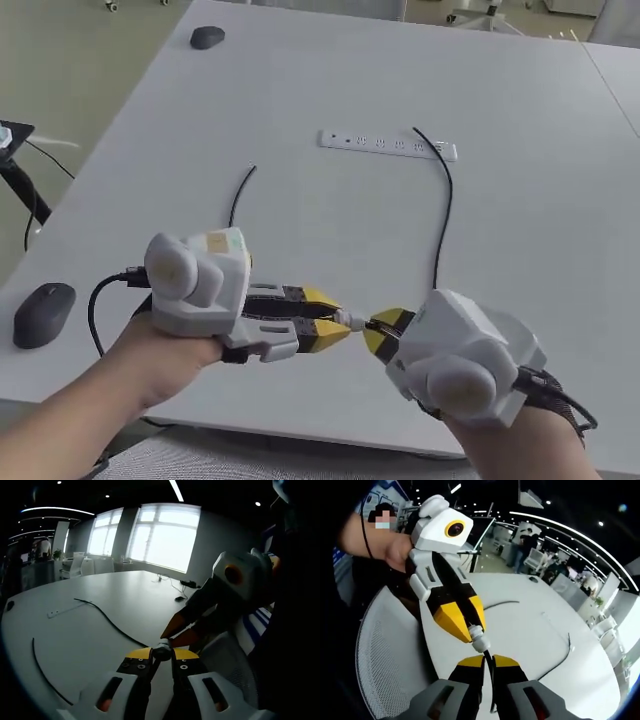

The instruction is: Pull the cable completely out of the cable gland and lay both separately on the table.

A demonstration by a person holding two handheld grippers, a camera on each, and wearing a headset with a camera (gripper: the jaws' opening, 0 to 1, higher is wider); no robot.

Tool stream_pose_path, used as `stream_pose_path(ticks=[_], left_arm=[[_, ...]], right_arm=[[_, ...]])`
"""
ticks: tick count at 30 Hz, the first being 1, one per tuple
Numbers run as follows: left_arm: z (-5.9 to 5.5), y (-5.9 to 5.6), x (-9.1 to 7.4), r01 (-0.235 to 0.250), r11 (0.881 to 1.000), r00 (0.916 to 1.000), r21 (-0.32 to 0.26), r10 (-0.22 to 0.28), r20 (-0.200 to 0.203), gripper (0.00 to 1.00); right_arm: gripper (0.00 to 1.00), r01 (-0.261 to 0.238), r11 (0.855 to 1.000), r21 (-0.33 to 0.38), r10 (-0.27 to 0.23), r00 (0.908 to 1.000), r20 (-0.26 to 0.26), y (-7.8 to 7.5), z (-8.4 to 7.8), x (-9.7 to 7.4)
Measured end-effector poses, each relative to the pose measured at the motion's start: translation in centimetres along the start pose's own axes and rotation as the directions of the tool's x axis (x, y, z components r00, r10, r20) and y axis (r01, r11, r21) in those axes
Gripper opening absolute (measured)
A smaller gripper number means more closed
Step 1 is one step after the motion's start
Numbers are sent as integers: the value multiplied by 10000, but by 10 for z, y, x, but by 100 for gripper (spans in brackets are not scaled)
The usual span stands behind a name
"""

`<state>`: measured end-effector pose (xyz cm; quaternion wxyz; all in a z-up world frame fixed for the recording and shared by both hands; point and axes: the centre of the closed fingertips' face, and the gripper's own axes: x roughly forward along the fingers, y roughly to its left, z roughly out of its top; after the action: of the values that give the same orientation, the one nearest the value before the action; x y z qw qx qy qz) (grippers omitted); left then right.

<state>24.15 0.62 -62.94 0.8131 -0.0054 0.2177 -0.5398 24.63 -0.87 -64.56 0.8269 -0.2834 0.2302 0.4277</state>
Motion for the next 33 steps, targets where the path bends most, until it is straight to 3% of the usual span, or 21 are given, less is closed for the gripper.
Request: stream_pose_path(ticks=[11,20,29,33], left_arm=[[0,2,0,-1,10000,10000,34,1,-35,15],[-2,4,-2,-41,10000,10000,-90,40,-32,15],[-6,4,-3,-14,9999,9999,-152,12,-103,15],[-8,3,-1,43,9998,9998,-170,-46,-173,15]], right_arm=[[0,-14,9907,1358,28,9999,-99,-7,-12,1],[0,226,9733,2284,-118,9987,-486,-11,-30,4],[0,492,9518,3028,-177,9942,-1062,-16,-56,11],[0,527,9228,3816,-68,9927,-1206,-16,-66,14]])
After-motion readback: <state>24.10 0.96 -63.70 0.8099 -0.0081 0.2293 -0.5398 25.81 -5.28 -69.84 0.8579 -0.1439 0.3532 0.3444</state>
